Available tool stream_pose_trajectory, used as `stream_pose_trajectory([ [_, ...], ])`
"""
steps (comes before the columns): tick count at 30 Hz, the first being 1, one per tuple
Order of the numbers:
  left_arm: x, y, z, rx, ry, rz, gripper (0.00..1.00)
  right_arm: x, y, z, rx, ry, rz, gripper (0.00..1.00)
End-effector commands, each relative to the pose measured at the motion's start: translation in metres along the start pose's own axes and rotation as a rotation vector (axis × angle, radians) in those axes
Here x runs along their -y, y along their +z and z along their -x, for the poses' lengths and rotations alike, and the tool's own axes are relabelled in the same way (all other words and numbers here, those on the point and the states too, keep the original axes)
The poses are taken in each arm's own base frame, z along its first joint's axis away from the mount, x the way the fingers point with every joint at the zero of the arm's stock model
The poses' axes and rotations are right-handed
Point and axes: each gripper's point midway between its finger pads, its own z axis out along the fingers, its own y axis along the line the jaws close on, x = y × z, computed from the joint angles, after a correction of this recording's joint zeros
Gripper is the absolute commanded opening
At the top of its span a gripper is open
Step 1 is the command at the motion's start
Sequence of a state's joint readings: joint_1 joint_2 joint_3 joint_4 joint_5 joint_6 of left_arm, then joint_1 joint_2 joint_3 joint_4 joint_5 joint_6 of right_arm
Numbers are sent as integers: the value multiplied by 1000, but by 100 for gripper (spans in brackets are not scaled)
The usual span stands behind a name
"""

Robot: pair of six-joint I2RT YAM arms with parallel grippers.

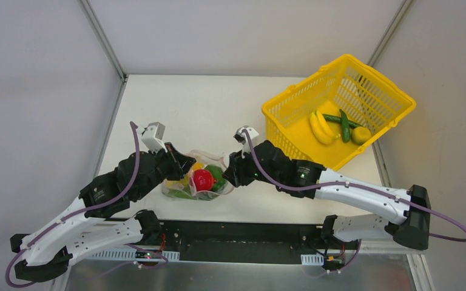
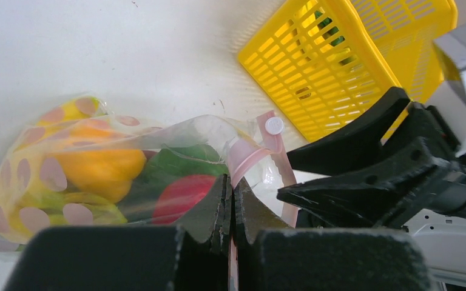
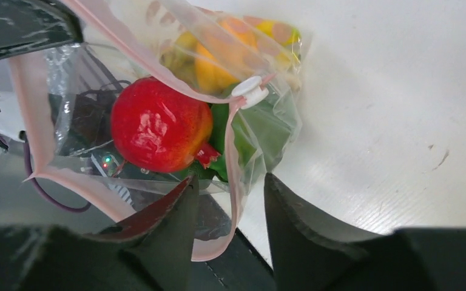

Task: Place the food in the zip-top bag and seal the zipper
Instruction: Adjust the zipper food storage bag at the center of the board.

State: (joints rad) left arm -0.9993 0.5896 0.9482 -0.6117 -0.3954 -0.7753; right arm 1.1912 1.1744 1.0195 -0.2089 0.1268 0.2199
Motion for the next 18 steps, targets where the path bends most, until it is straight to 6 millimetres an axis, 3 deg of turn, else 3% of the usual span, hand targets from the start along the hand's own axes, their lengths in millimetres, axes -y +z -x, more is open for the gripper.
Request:
stream_pose_trajectory([
  [1,7,0,13,41,-38,-14,0,-6,2,10,15,29,-2,36],
  [9,3,2,13,51,-37,5,0,-3,-3,20,61,12,-17,1],
  [14,7,2,13,25,-11,5,0,-1,-10,29,129,48,-17,0],
  [18,8,-1,10,-13,30,8,1,-18,-21,41,162,63,71,0],
])
